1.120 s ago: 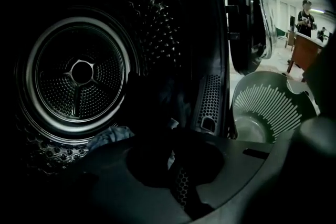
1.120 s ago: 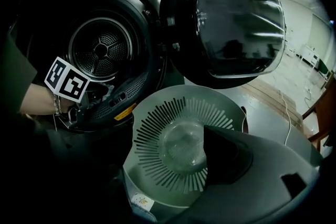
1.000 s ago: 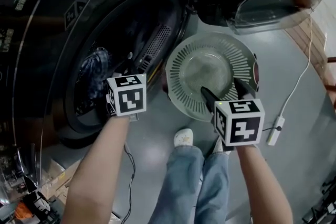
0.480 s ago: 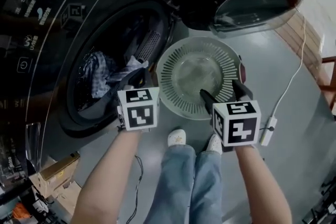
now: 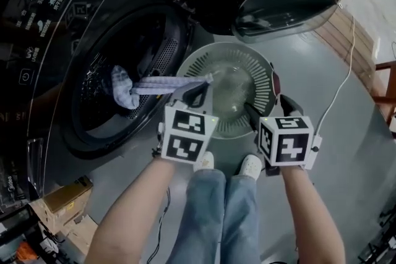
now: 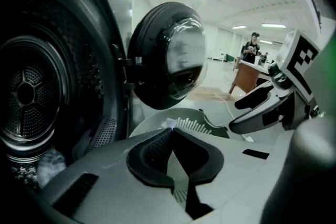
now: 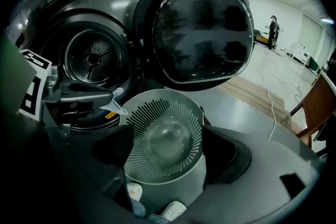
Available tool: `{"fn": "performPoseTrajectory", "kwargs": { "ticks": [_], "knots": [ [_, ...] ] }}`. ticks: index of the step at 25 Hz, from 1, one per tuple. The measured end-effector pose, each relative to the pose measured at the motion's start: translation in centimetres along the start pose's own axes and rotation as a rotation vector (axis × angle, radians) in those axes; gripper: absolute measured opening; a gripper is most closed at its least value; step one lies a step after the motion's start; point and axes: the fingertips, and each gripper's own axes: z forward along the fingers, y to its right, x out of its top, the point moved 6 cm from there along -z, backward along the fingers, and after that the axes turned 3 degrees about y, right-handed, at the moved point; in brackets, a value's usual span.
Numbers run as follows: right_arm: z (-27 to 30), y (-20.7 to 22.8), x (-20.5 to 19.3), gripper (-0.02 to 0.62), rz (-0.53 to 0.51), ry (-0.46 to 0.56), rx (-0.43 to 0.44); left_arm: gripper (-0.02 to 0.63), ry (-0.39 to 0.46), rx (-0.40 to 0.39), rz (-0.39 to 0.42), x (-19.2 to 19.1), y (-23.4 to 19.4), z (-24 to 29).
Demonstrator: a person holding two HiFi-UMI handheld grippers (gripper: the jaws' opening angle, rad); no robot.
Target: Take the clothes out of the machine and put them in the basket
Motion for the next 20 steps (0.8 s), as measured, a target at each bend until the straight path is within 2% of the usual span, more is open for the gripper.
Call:
{"fn": "performPoseTrajectory", "kwargs": {
  "ticks": [5, 10, 12, 14, 15, 16, 17, 20],
  "knots": [
    [-0.1, 1.1, -0.5, 0.403, 0.017, -0.006, -0.012, 0.005, 0.044, -0.096, -0.062, 1.3, 2.9, 0.6],
    [-0.1, 1.9, -0.9, 0.400, 0.022, -0.022, -0.024, 0.005, 0.083, -0.229, -0.271, 1.7, 3.6, 0.8],
    [0.0, 2.1, -1.0, 0.399, 0.024, -0.027, -0.027, 0.005, 0.037, -0.196, -0.268, 1.1, 3.3, 1.2],
    [0.0, 2.1, -1.1, 0.399, 0.021, -0.031, -0.027, 0.005, -0.021, -0.132, -0.220, 0.1, 2.9, 1.7],
    [0.1, 2.1, -1.1, 0.397, 0.018, -0.032, -0.026, 0.072, -0.048, -0.109, -0.205, -0.3, 2.8, 2.0],
    [0.1, 2.0, -1.2, 0.398, 0.014, -0.034, -0.024, 0.293, -0.070, -0.095, -0.207, -0.8, 2.7, 2.2],
    [0.2, 1.9, -1.2, 0.397, 0.010, -0.037, -0.022, 0.426, -0.086, -0.080, -0.217, -1.2, 2.4, 2.3],
    [0.4, 1.4, -1.4, 0.397, -0.005, -0.047, -0.011, 0.437, -0.111, -0.001, -0.207, -2.4, 1.1, 2.0]
  ]
}}
